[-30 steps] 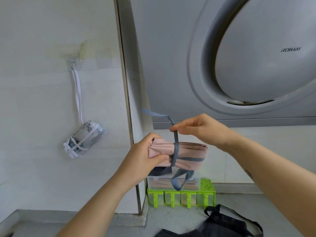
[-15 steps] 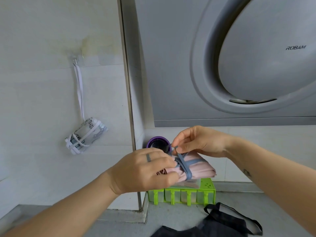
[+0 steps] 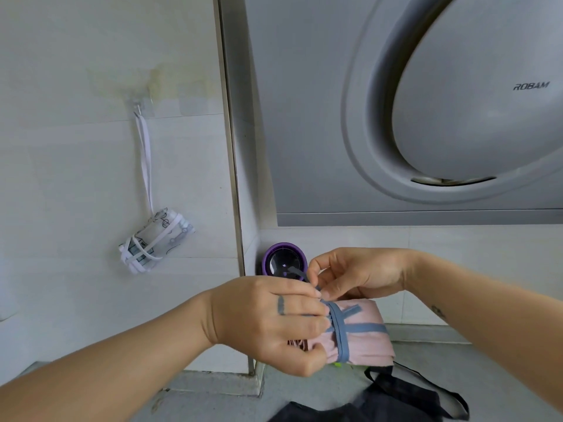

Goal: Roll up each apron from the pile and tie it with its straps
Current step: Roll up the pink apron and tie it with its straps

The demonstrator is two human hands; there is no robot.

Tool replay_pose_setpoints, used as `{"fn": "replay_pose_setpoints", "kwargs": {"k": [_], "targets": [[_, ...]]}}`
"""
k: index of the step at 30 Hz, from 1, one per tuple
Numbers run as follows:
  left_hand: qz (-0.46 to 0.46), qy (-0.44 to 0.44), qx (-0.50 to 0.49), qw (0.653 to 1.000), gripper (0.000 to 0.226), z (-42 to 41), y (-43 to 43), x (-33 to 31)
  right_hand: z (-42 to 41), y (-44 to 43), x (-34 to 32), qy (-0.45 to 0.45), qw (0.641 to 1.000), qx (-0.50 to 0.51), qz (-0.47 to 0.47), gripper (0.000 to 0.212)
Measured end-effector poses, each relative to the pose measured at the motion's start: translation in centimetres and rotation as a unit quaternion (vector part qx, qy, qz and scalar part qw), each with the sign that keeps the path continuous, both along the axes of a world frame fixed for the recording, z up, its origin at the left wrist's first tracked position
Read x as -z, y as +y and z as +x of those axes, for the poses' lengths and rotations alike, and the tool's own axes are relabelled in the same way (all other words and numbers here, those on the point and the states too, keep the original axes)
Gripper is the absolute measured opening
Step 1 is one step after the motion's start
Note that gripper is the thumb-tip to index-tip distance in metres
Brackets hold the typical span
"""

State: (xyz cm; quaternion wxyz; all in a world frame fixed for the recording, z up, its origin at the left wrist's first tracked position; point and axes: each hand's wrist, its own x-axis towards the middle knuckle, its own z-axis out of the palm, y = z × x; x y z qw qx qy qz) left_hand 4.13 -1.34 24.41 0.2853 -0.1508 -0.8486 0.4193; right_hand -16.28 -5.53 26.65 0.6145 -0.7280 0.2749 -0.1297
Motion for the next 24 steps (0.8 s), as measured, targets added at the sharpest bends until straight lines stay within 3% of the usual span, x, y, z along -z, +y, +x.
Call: {"fn": "replay_pose_setpoints", "kwargs": {"k": [5, 9, 13, 14, 16, 18, 19, 21, 23, 24], "targets": [[-0.016, -0.003, -0.043, 0.999, 0.013, 1.0, -1.5, 0.0, -0.1, 0.1, -0.4, -0.025, 0.993, 0.090, -0.073, 0.026], [-0.052, 0.039, -0.173, 0.983, 0.011, 2.1, -3.1, -0.1, -0.2, -0.3, -0.4, -0.071, 0.956, 0.211, -0.192, 0.022], [-0.097, 0.160, -0.339, 0.922, 0.019, 1.7, -3.6, 0.9, 0.2, -0.4, -0.1, -0.130, 0.892, 0.339, -0.269, 0.021], [-0.077, 0.197, -0.376, 0.902, 0.023, 1.3, -3.5, 1.4, 0.4, -0.4, -0.1, -0.150, 0.876, 0.364, -0.278, 0.021], [0.044, 0.259, -0.446, 0.856, 0.032, 0.1, -2.9, 1.8, 1.0, -0.1, -0.1, -0.187, 0.847, 0.403, -0.292, 0.021], [0.278, 0.297, -0.456, 0.792, 0.037, -1.2, -2.3, 1.6, 2.0, 0.2, 0.0, -0.220, 0.820, 0.422, -0.319, 0.024], [0.445, 0.316, -0.417, 0.727, 0.030, -1.9, -2.0, 1.1, 2.6, 0.4, 0.2, -0.230, 0.808, 0.425, -0.336, 0.026], [0.733, 0.332, -0.229, 0.548, 0.024, -3.3, -1.3, -0.3, 3.7, 0.8, 0.8, -0.239, 0.795, 0.421, -0.365, 0.026], [0.845, 0.351, -0.055, 0.400, 0.027, -4.1, -1.0, -1.2, 4.4, 1.3, 1.3, -0.242, 0.794, 0.403, -0.385, 0.024], [0.863, 0.364, 0.005, 0.350, 0.027, -4.2, -0.9, -1.5, 4.5, 1.6, 1.3, -0.247, 0.797, 0.392, -0.387, 0.023]]}}
